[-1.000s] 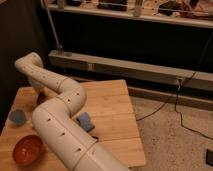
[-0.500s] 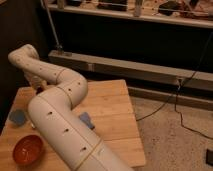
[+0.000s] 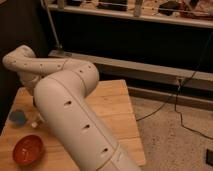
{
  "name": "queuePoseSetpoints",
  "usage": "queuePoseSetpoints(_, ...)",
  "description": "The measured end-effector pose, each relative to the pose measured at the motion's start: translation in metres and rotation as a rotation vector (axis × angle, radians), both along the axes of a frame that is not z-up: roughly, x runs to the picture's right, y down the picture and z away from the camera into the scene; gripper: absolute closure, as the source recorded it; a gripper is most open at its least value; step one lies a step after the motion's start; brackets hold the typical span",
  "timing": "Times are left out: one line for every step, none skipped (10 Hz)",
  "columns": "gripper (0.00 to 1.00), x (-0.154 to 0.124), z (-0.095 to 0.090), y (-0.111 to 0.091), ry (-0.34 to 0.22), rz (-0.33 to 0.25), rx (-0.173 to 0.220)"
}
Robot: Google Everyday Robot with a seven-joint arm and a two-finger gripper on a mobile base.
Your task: Place the pepper in the ceramic bowl
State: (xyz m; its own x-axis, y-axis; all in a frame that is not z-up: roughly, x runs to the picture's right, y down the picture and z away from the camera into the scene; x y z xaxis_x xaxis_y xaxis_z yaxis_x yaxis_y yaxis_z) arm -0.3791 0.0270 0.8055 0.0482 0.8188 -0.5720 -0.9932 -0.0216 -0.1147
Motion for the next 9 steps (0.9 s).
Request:
queuePoseSetpoints(1.00,0.006,-0.011,0.008,-0.016,-0.007,0.008)
queuePoseSetpoints(1.00,0.010,-0.023,0.016,-0.034,-0.015,0.016)
queuePoseSetpoints(1.00,0.012,-0.033,0.023,-0.053,-0.026,0.024)
queuePoseSetpoints(1.00,0.012,-0.042,0.030,-0.071,-0.037,0.028)
queuePoseSetpoints(1.00,0.012,-0.053,0.040,-0.096,-0.054,0.033)
queuePoseSetpoints(1.00,0.013,-0.060,0.048,-0.109,-0.065,0.036)
queuePoseSetpoints(1.00,0.013,-0.067,0.057,-0.122,-0.073,0.038)
queuePoseSetpoints(1.00,0.013,-0.076,0.069,-0.137,-0.086,0.039)
queuePoseSetpoints(1.00,0.014,-0.081,0.078,-0.146,-0.097,0.040)
